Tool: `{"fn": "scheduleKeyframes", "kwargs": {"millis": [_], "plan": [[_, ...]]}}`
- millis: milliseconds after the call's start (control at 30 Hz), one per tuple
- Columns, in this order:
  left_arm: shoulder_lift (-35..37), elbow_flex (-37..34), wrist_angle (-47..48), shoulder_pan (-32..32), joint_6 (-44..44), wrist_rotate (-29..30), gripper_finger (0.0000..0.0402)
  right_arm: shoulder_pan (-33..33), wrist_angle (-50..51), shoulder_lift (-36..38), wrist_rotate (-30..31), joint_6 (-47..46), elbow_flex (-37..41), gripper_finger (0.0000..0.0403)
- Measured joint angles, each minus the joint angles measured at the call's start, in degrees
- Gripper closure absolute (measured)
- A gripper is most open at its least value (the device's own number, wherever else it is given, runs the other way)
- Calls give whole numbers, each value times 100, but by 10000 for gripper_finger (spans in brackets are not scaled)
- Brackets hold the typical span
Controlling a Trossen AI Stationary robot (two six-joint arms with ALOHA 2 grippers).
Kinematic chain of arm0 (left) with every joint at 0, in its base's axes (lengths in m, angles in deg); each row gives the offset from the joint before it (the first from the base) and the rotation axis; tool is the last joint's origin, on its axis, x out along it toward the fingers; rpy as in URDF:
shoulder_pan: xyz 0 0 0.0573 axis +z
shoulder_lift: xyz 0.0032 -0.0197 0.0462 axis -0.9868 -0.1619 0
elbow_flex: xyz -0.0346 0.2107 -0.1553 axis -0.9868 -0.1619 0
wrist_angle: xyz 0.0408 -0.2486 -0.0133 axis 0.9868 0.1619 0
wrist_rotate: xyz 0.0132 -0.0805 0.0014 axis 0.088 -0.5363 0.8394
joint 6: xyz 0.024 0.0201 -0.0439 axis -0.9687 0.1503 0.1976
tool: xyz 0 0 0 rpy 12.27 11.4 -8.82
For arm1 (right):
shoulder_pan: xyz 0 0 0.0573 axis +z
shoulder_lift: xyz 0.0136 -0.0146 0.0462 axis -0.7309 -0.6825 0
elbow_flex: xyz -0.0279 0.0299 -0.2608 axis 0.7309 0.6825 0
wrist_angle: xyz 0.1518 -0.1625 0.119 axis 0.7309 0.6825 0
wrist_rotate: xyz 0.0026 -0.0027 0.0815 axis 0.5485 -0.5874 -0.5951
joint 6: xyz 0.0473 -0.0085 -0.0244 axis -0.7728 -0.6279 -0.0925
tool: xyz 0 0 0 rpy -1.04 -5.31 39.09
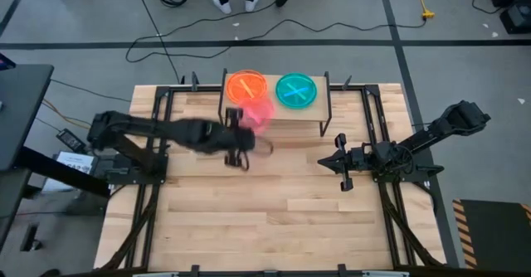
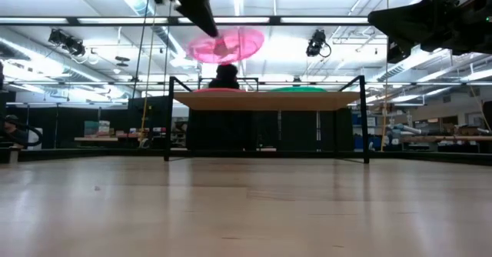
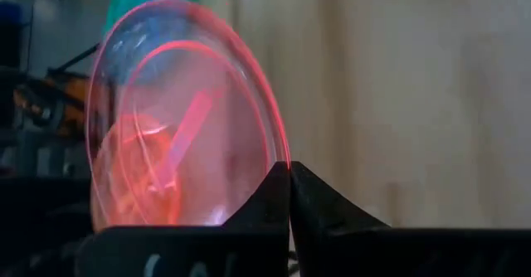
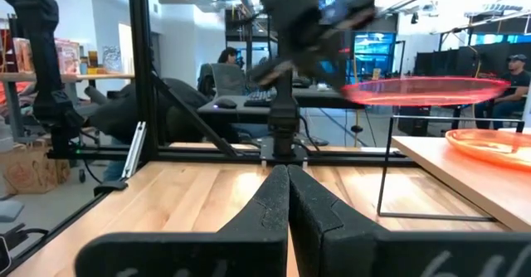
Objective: Place and stack plates onto a shelf
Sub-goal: Stack the red plate on top of the orange plate on the shelf
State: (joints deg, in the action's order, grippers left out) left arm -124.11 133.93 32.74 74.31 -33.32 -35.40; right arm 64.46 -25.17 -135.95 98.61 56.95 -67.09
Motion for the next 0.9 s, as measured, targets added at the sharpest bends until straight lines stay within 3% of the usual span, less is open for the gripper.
{"fn": "scheduleKeyframes", "kwargs": {"millis": [233, 433, 600, 900], "plan": [[-2, -2, -775, 1641, -577, -1261, 401, 0, -34, 0, 5, -15, 0, 398], [-51, 0, -1087, 2652, -608, -2053, 401, -2, -35, 0, 13, -5, 0, 398], [-345, 0, -1044, 2973, -571, -2335, 401, -2, -35, 0, 15, 0, 0, 398], [-884, 0, -1119, 2984, -687, -2348, 397, -3, -17, 0, 28, 0, 0, 398]]}}
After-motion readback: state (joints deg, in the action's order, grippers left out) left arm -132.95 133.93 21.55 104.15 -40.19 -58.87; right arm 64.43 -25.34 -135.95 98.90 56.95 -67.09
